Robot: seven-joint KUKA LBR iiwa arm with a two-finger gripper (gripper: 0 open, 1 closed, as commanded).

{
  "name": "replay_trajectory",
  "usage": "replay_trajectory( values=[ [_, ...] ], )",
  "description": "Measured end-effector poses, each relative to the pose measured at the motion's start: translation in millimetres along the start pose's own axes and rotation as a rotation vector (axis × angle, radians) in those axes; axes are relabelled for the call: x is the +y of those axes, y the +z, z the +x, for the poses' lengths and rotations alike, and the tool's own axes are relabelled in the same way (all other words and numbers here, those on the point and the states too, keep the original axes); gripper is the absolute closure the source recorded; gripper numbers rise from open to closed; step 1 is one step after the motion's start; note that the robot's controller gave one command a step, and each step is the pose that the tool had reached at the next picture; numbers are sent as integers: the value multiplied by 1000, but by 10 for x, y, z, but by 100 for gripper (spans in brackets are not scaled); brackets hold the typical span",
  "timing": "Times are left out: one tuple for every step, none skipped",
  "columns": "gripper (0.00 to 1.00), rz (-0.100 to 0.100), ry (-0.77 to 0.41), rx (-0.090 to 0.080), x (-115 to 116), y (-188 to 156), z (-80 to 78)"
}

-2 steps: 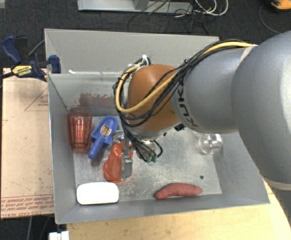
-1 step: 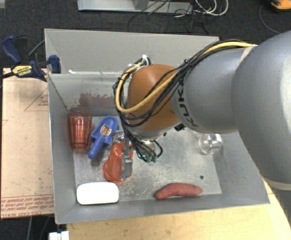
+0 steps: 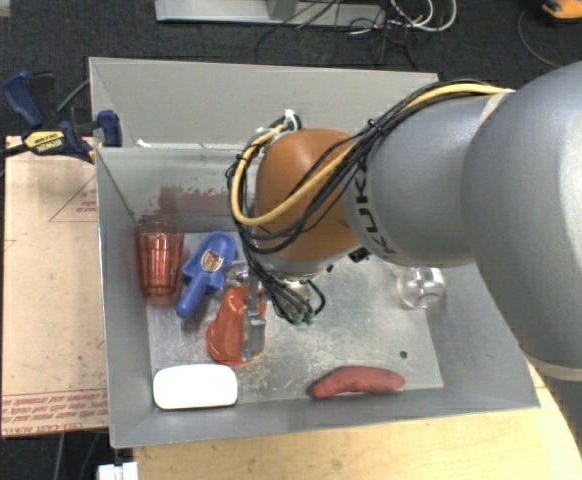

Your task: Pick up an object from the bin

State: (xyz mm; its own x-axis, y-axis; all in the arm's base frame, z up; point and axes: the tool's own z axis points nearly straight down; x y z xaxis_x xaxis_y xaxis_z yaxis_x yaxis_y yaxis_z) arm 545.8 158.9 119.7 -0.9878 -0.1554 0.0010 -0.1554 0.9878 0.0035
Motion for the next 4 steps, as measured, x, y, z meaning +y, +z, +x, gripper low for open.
replay_trajectory(
  values=[
    [100,0,0,0,0,0,0],
    [100,0,0,0,-1,0,0],
    [100,0,0,0,-1,0,0],
    [100,0,0,0,-1,0,0]
  ],
)
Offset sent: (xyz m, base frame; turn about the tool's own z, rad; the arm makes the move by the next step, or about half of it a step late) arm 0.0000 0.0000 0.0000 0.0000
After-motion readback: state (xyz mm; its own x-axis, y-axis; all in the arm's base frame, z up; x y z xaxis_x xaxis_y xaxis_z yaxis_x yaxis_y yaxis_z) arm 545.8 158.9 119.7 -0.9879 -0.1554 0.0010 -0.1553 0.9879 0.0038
